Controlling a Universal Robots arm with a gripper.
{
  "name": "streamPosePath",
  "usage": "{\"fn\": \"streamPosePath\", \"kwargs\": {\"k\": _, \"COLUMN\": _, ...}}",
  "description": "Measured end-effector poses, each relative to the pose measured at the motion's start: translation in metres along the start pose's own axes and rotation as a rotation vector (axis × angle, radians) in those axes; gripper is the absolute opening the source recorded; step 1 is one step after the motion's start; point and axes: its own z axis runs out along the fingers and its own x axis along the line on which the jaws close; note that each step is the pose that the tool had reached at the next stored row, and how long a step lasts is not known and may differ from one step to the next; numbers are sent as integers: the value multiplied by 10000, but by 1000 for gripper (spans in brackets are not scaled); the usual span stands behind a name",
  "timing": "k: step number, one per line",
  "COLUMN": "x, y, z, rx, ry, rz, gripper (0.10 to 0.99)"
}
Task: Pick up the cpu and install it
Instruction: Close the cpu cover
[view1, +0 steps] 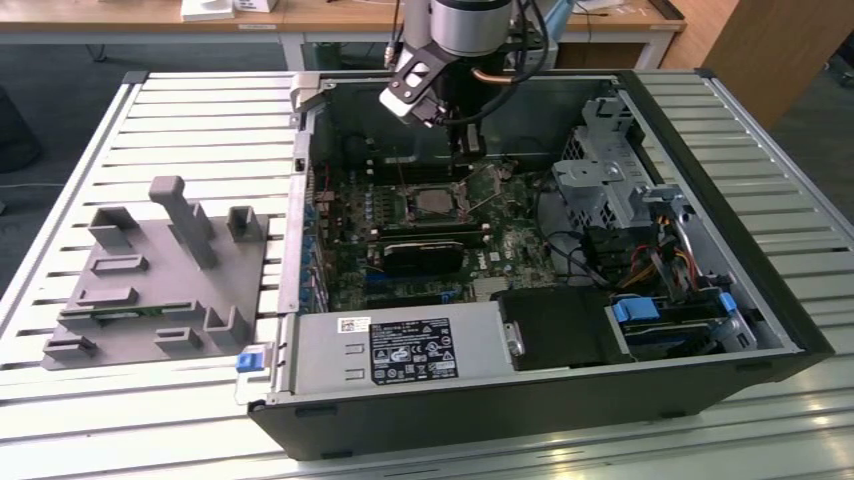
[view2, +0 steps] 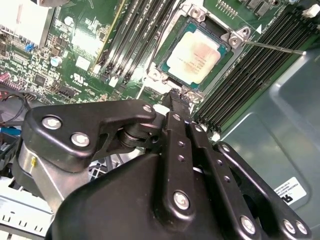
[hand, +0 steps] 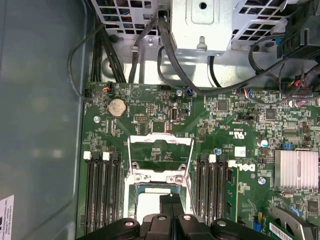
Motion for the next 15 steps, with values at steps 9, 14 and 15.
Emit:
{"fn": "streamPosePath", "kwargs": {"k": 9, "x": -1, "y": 58, "z": 3, "rx": 0, "ry": 0, "rz": -1, "gripper": 106}}
{"fn": "streamPosePath", "kwargs": {"k": 14, "x": -2, "y": 81, "z": 4, "rx": 0, "ry": 0, "rz": 0, "gripper": 106}}
{"fn": "streamPosePath", "kwargs": {"k": 15, "x": -2, "y": 85, "z": 5, "rx": 0, "ry": 0, "rz": 0, "gripper": 106}}
